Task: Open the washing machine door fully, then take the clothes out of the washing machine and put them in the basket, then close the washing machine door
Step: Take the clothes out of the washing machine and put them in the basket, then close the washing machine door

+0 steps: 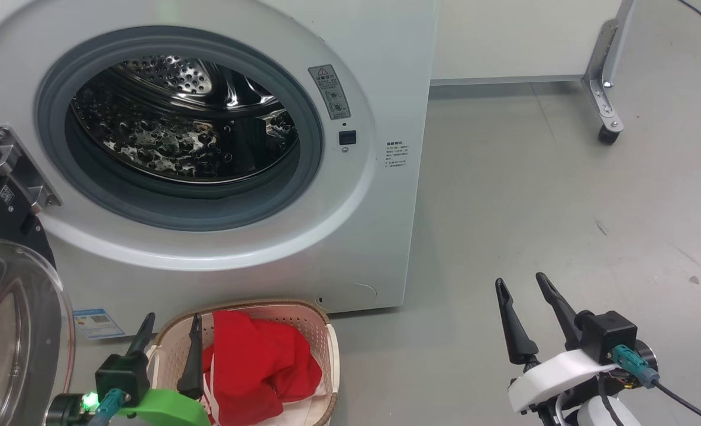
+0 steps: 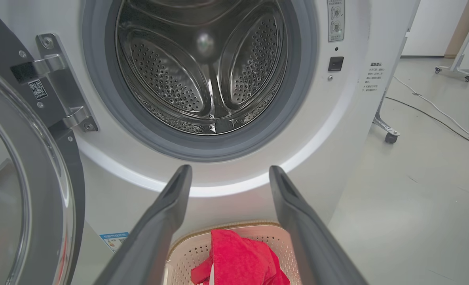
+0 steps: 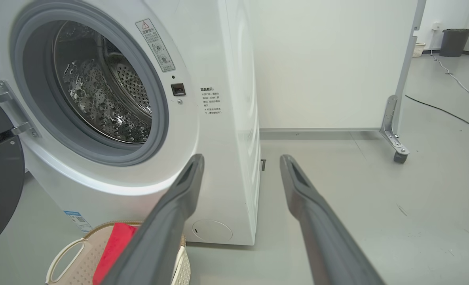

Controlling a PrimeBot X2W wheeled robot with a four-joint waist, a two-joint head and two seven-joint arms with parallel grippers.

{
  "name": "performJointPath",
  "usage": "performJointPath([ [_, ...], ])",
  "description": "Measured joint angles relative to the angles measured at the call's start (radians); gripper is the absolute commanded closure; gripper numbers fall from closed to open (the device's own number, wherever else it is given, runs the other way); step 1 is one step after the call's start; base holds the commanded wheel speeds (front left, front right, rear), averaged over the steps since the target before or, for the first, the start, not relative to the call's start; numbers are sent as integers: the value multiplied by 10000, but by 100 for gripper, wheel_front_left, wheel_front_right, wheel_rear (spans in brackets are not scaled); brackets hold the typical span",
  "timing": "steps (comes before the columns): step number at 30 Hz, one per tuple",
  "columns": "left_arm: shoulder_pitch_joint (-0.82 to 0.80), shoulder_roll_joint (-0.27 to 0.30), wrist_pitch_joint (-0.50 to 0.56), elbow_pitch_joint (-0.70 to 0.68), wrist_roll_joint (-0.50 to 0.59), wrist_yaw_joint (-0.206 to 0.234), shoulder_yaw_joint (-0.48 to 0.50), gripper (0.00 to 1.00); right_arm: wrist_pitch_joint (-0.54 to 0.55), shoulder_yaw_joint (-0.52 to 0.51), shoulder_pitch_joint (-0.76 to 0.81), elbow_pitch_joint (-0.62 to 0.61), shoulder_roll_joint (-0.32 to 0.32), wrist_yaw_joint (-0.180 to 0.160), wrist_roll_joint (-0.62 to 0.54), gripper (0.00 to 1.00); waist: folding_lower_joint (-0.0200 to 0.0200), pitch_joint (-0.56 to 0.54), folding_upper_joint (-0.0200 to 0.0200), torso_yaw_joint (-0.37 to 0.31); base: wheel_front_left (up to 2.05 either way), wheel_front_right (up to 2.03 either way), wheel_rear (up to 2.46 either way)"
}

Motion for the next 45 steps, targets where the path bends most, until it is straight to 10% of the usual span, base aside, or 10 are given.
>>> performJointPath([
  [45,1089,13,1068,-2159,167,520,-305,0,0,-105,156,-284,10,2,-77,0,0,72,0,133,-14,14,0],
])
